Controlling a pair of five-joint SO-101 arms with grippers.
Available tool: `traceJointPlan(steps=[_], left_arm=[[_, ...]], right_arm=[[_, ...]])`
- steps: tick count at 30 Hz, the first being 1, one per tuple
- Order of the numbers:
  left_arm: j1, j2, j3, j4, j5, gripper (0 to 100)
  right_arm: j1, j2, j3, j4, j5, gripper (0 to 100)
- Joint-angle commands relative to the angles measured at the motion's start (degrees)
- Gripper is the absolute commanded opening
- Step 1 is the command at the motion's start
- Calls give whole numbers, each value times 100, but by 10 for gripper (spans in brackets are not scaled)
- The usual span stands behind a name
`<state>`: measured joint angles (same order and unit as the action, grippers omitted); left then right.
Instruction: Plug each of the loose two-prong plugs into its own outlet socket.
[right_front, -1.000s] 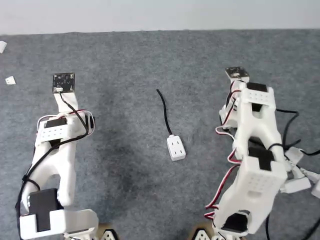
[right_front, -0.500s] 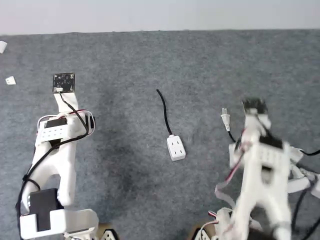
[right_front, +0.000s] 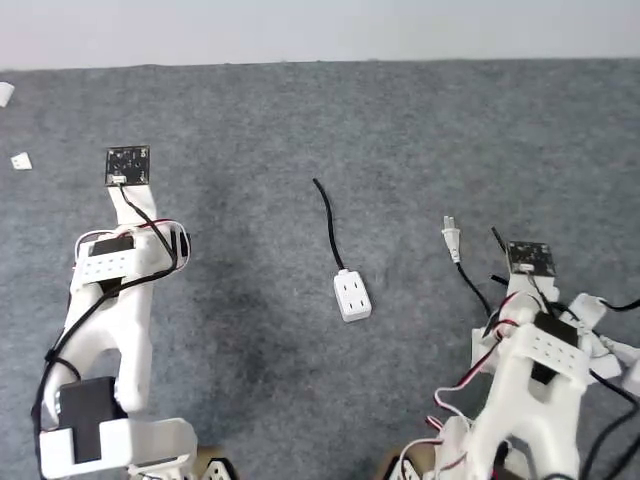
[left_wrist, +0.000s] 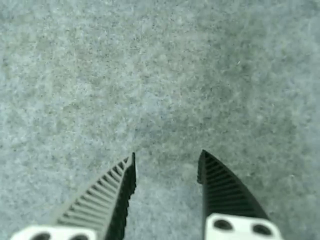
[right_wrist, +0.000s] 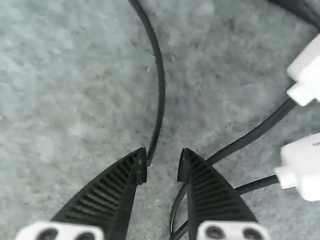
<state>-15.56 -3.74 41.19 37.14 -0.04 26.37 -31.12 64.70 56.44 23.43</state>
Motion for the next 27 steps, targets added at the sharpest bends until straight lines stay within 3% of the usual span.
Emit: traceJointPlan(steps=[1, 7, 12, 19, 27], left_arm=[[26, -26, -251, 26, -53, 195], [18, -26, -242, 26, -53, 195], [18, -26, -242, 26, -53, 195], [18, -26, -242, 26, -53, 195], [18, -26, -242, 26, -53, 195]], right_arm=[[48, 286, -202, -101, 105, 112], [48, 989, -624, 4, 123, 108], [75, 1147, -712, -13, 88, 6], [163, 1112, -712, -4, 79, 9], [215, -646, -492, 629, 70, 9]])
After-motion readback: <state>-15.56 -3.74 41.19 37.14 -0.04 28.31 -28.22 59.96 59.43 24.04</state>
